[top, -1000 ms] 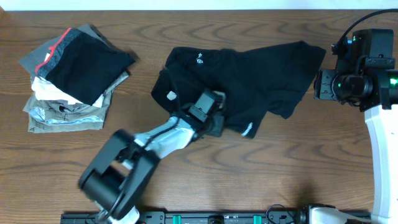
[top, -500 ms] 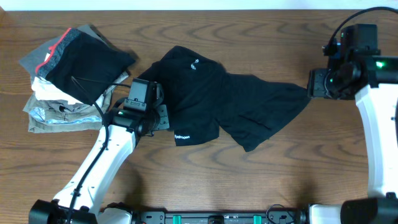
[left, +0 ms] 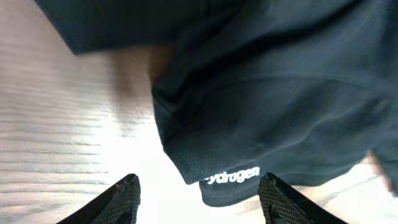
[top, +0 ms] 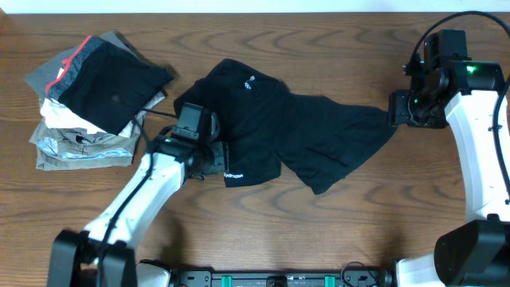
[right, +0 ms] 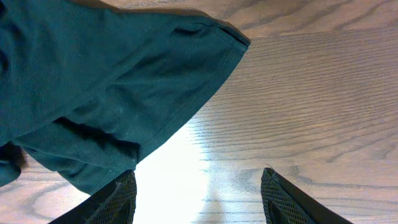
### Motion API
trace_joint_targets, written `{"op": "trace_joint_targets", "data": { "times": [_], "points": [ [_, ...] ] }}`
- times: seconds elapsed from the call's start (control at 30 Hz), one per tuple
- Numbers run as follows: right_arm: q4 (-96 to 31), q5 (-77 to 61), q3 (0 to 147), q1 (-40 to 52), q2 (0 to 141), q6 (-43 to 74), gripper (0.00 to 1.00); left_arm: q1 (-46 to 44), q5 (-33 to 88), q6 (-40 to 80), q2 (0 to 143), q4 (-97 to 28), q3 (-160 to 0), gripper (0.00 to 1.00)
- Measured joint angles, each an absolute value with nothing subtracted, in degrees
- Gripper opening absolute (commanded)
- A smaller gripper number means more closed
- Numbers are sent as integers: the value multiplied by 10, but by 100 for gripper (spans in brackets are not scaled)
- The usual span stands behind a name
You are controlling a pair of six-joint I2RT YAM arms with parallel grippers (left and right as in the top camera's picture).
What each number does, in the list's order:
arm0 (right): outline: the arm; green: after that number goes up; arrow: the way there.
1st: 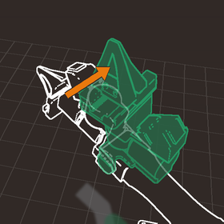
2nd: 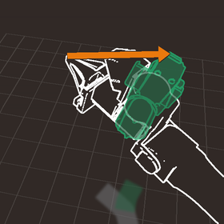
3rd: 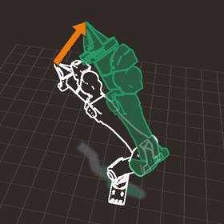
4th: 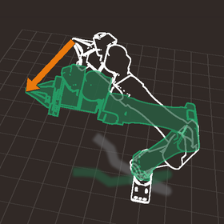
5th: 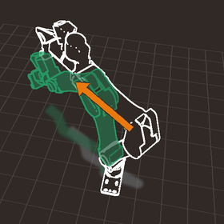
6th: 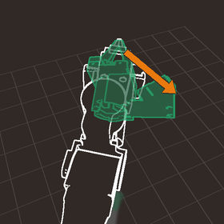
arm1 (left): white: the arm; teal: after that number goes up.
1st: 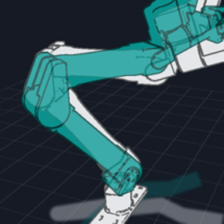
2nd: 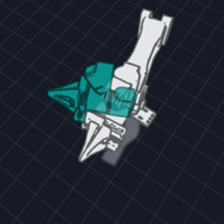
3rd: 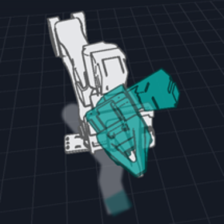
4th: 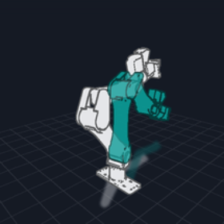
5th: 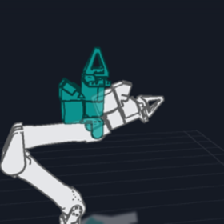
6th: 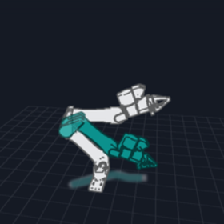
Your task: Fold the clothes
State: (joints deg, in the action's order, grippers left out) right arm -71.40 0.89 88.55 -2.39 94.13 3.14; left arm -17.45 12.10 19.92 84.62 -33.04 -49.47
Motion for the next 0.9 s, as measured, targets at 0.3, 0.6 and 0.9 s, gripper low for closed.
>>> {"op": "trace_joint_targets", "data": {
  "times": [0.3, 0.6, 0.9],
  "points": [
    [-714, 9, 886, -24, 941, 31, 63, -201, 139, 212, 950, -258, -489, 67],
    [-716, 9, 886, -24, 941, 31, 63, -206, 192, 209, 961, -215, -491, 6],
    [-714, 9, 886, -24, 941, 31, 65, -198, 229, 208, 698, -241, -497, 6]
  ]
}}
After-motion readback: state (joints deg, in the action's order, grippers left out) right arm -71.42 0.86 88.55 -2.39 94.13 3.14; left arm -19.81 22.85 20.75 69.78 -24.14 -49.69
